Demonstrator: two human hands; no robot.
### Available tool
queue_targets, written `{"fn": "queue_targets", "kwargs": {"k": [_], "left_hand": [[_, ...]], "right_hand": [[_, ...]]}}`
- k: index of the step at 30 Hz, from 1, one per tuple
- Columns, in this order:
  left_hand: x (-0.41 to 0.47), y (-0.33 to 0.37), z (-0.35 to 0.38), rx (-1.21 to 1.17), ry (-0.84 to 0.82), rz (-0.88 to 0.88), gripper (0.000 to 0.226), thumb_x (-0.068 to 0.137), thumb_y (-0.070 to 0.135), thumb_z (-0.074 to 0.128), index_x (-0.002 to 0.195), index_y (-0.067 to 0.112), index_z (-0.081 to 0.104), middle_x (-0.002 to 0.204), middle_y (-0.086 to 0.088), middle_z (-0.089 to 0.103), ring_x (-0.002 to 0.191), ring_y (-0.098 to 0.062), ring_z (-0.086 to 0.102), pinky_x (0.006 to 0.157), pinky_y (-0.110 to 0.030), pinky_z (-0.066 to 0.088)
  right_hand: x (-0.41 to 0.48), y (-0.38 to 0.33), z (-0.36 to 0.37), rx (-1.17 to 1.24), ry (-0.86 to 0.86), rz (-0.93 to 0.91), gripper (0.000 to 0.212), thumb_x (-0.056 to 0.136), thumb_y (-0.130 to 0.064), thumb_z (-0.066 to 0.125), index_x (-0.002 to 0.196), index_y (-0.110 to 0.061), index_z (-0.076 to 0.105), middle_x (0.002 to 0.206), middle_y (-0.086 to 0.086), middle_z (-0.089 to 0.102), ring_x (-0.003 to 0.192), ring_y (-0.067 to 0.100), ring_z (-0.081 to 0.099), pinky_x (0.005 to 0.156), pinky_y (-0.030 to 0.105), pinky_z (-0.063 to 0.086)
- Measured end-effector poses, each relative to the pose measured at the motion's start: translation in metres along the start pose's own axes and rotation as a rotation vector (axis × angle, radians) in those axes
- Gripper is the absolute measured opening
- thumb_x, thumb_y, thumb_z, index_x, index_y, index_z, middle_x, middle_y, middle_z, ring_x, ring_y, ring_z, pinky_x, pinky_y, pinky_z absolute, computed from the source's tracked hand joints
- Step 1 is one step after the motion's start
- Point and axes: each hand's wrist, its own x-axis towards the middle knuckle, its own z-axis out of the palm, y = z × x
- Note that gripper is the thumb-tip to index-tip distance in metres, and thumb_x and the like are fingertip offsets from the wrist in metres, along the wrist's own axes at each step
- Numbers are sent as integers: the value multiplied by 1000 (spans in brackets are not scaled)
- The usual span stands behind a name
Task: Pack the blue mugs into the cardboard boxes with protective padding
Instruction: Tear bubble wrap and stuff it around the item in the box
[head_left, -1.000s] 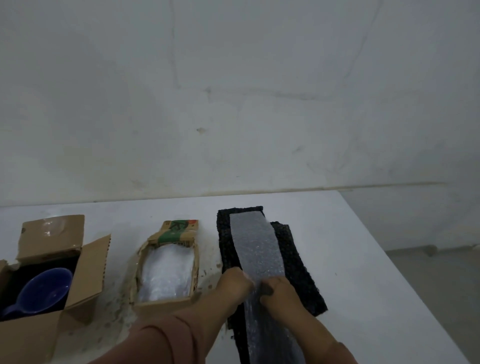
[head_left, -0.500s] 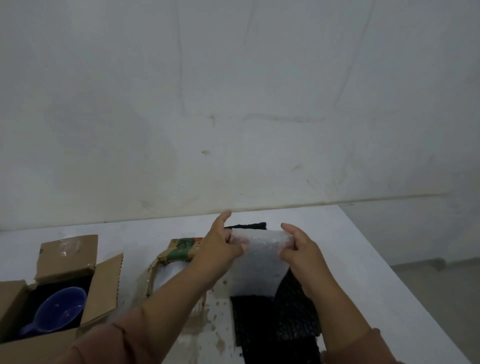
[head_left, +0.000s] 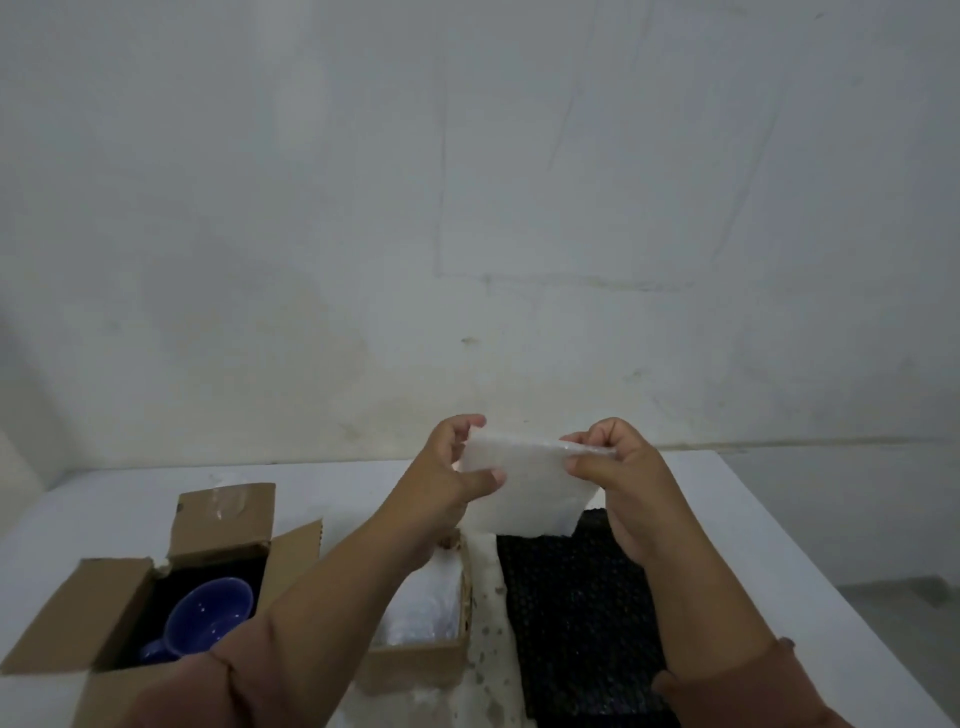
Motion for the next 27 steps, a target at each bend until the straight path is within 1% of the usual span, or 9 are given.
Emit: {"fn": "queue_targets", "kwargs": {"k": [3,6,8,11,15,18,20,24,27], "left_hand": [[-1,-10,-7,27,-79,-98,44,85,7,65,125,22,53,125,-4,60,113,-24,58,99,-49,48],[-2,-20,-8,105,24,-159,18,87,7,62,99,18,68,105,-5,68,97,-26,62,86,-42,48],[-1,-26,-12,73,56,-174,13,87,8,61,85,18,69,95,-6,68,89,-27,61,77,-40,46],[1,-29,-19,11,71,-138,20,87,7,62,76,21,71,89,-5,71,90,-28,64,80,-44,50],[3,-32,-27,-27,36,-105,15,84,8,65,84,22,69,84,-1,71,80,-23,65,71,-38,49],[0,-37,-33,-21,-35,-193,35,70,10,71,103,18,64,92,-5,70,89,-25,66,77,-38,51],[-2,-44,-37,71,-76,-284,35,73,3,69,106,14,63,90,-6,69,87,-24,63,76,-37,50],[-3,-52,-40,-1,-82,-346,21,86,-2,59,96,16,65,78,0,70,70,-18,64,65,-31,54],[2,-54,-44,-93,-5,-295,26,88,-1,56,83,22,69,73,1,67,66,-17,61,59,-30,50]], "right_hand": [[0,1,12,54,7,-26,36,76,16,52,66,-17,44,84,2,63,76,16,55,65,27,42],[1,4,18,71,-23,-17,33,75,14,55,72,-19,47,86,1,62,75,16,55,63,27,46],[1,9,17,15,-66,24,34,66,3,60,89,-21,53,93,3,61,78,17,58,63,30,50],[1,23,8,-164,-168,189,55,63,-2,62,115,-20,56,107,7,65,98,23,63,83,39,54],[-5,45,8,-275,-187,301,28,79,4,64,82,-23,71,89,-3,73,83,13,68,66,22,53],[-2,51,10,-235,-121,265,18,82,0,63,81,-15,73,85,0,76,77,16,71,63,24,54],[0,50,10,-210,-89,228,7,83,-2,63,85,-4,70,84,6,74,75,21,69,68,31,54],[0,46,10,-108,-108,184,17,84,1,61,89,-11,72,88,3,75,81,20,69,72,30,55],[-3,47,8,-104,-200,203,28,85,5,58,96,-18,70,92,-2,76,85,15,71,65,25,56]]}}
